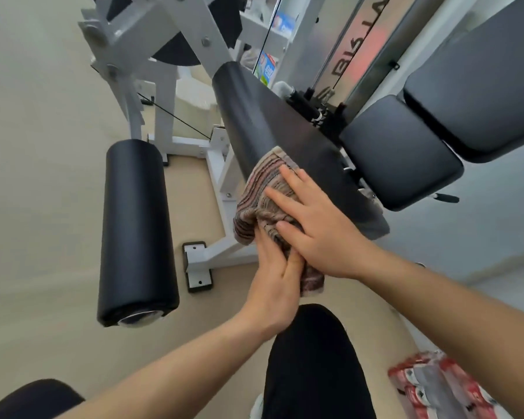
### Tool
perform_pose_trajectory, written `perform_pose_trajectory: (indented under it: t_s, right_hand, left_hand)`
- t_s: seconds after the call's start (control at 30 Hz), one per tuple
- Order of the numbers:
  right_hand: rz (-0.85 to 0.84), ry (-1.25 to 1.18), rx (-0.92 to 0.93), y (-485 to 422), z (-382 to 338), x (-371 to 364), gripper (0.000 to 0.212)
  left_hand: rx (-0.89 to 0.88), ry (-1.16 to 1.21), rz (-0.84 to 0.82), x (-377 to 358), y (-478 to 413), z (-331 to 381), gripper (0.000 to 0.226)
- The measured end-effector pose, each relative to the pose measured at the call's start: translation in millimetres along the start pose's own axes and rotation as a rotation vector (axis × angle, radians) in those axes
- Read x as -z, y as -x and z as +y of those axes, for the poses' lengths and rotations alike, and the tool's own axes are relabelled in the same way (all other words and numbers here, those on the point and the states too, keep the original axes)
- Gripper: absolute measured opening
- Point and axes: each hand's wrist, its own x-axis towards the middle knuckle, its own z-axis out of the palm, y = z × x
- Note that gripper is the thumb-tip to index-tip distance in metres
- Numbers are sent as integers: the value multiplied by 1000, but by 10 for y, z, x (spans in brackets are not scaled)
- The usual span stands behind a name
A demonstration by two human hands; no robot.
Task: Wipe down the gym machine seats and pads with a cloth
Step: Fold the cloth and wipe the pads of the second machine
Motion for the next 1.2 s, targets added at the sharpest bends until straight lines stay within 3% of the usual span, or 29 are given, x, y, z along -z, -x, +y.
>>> perform_pose_trajectory:
  t_s: [0.13,0.27,0.43,0.6,0.87,1.0,1.13,1.2]
  right_hand:
    - [-25,-85,-29,36,53,12,53]
    - [-26,-92,-4,-454,150,61,51]
    - [-32,-175,-69,-1397,265,156,51]
    - [-11,-235,-81,-2398,473,165,53]
    - [-18,-82,-69,-3681,586,205,51]
    - [4,18,-95,-4059,659,224,26]
    - [-93,186,39,-3929,647,271,56]
    - [-123,301,99,-3694,638,252,56]
  left_hand:
    - [50,119,38,-50,-34,-4,76]
    - [21,20,146,33,-403,33,74]
    - [186,-100,181,358,-1371,70,68]
    - [168,-270,199,637,-2218,141,59]
    - [165,-178,270,1145,-3475,60,60]
    - [133,-72,289,1241,-3699,123,50]
    - [118,-48,311,1205,-3566,76,54]
    - [126,-35,320,1156,-3415,11,56]
